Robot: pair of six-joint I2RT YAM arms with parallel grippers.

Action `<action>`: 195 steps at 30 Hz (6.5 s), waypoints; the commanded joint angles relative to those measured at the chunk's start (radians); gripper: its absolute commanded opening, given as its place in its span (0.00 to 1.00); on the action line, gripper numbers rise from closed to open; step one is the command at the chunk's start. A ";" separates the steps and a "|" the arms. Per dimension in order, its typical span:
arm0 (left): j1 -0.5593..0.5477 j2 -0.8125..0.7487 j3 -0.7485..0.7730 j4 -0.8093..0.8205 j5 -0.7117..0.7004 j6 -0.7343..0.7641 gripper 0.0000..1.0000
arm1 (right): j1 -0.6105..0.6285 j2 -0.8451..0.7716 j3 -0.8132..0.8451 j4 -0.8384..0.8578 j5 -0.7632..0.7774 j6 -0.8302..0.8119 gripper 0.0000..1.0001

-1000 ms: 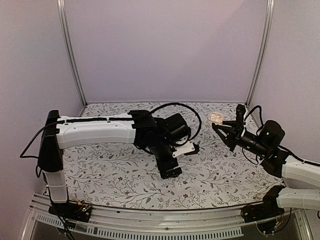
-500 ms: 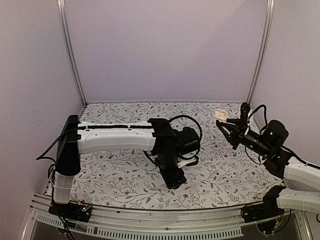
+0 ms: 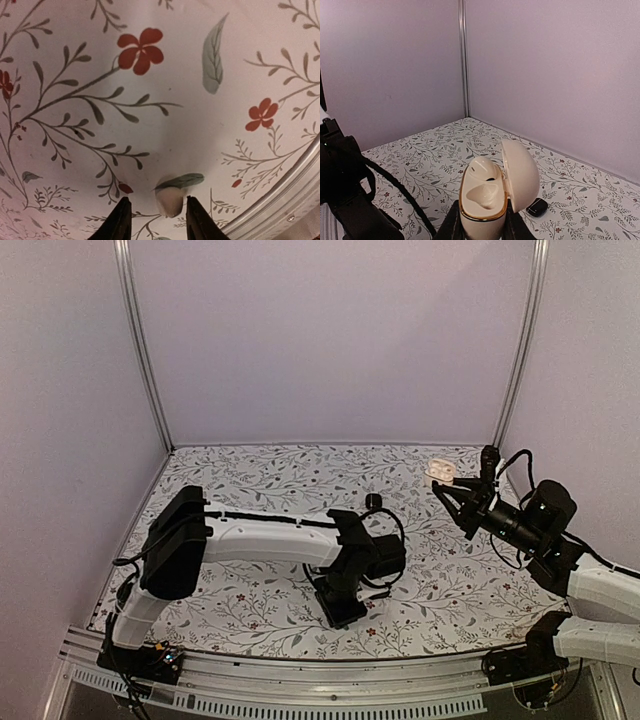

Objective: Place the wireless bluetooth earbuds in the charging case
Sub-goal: Pick up the right earbud from the center of the board, then place the right earbud in the right side groove of the charging case.

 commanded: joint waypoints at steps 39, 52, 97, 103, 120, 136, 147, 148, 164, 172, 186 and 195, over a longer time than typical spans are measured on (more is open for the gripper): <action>-0.032 -0.102 -0.345 -0.010 0.024 -0.027 0.19 | -0.005 -0.003 0.008 -0.007 -0.005 0.005 0.00; -0.030 -0.075 -0.318 -0.022 0.023 -0.018 0.17 | -0.005 -0.011 0.003 -0.011 0.000 0.003 0.00; 0.110 -0.638 -0.485 0.682 -0.262 -0.006 0.00 | -0.005 0.116 0.073 0.029 -0.146 0.022 0.00; 0.109 -0.911 -0.675 1.143 -0.165 0.067 0.00 | -0.003 0.199 0.108 0.106 -0.302 0.059 0.00; 0.030 -0.778 -0.552 1.327 0.035 0.204 0.00 | 0.135 0.324 0.129 0.238 -0.457 0.001 0.00; 0.023 -0.690 -0.484 1.243 0.012 0.227 0.00 | 0.171 0.334 0.138 0.276 -0.432 0.046 0.00; 0.023 -0.678 -0.489 1.219 -0.048 0.231 0.00 | 0.171 0.326 0.137 0.280 -0.421 0.063 0.00; 0.023 -0.677 -0.487 1.219 -0.055 0.228 0.00 | 0.171 0.324 0.137 0.281 -0.420 0.064 0.00; 0.023 -0.644 -0.454 1.156 -0.071 0.224 0.00 | 0.171 0.303 0.134 0.282 -0.380 0.084 0.00; 0.022 -0.613 -0.413 1.102 -0.090 0.211 0.02 | 0.171 0.286 0.134 0.287 -0.375 0.083 0.00; 0.022 -0.616 -0.391 1.086 -0.143 0.207 0.18 | 0.171 0.283 0.128 0.285 -0.372 0.078 0.00; 0.023 -0.618 -0.388 1.084 -0.149 0.206 0.20 | 0.171 0.284 0.126 0.285 -0.372 0.079 0.00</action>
